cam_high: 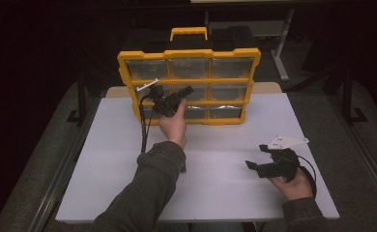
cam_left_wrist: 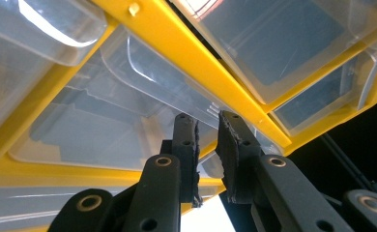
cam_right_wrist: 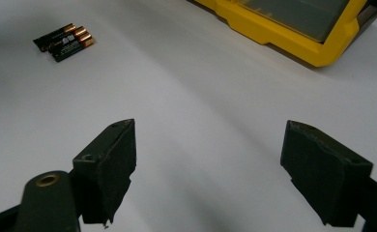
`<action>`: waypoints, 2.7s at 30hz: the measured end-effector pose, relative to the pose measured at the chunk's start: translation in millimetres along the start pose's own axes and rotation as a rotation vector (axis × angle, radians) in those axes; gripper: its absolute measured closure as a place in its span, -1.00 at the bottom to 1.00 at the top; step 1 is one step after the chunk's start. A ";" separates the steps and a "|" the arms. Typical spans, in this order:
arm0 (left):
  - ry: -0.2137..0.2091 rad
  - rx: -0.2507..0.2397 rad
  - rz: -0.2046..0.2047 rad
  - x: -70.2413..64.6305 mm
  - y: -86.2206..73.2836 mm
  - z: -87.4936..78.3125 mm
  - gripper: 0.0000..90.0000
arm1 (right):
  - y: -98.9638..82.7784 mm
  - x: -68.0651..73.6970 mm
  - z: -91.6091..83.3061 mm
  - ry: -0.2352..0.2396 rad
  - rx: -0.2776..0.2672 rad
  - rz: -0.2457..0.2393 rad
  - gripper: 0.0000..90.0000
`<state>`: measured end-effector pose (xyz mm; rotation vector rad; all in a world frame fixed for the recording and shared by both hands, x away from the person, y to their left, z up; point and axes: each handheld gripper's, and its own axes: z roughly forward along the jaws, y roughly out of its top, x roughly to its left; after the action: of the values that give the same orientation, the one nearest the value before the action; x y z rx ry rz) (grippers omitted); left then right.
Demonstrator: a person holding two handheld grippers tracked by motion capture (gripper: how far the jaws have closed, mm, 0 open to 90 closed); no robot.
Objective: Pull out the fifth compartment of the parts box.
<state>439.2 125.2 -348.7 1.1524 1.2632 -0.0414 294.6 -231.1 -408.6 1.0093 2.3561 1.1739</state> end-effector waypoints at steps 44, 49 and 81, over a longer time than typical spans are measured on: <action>-0.064 0.025 0.030 -6.7 -17.3 -32.0 0.75 | -1.5 2.3 1.0 -0.009 0.013 0.004 -0.58; -0.064 0.032 0.044 -7.6 -18.3 -34.8 0.75 | -1.9 1.9 2.6 -0.007 0.020 0.008 -0.58; -0.115 0.390 0.820 -53.6 30.6 -47.5 0.34 | -2.4 1.9 5.1 0.002 0.030 0.007 -0.58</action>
<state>403.1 143.5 -282.2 1.9072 0.6175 0.2626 295.0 -227.9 -413.6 1.0276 2.3804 1.1454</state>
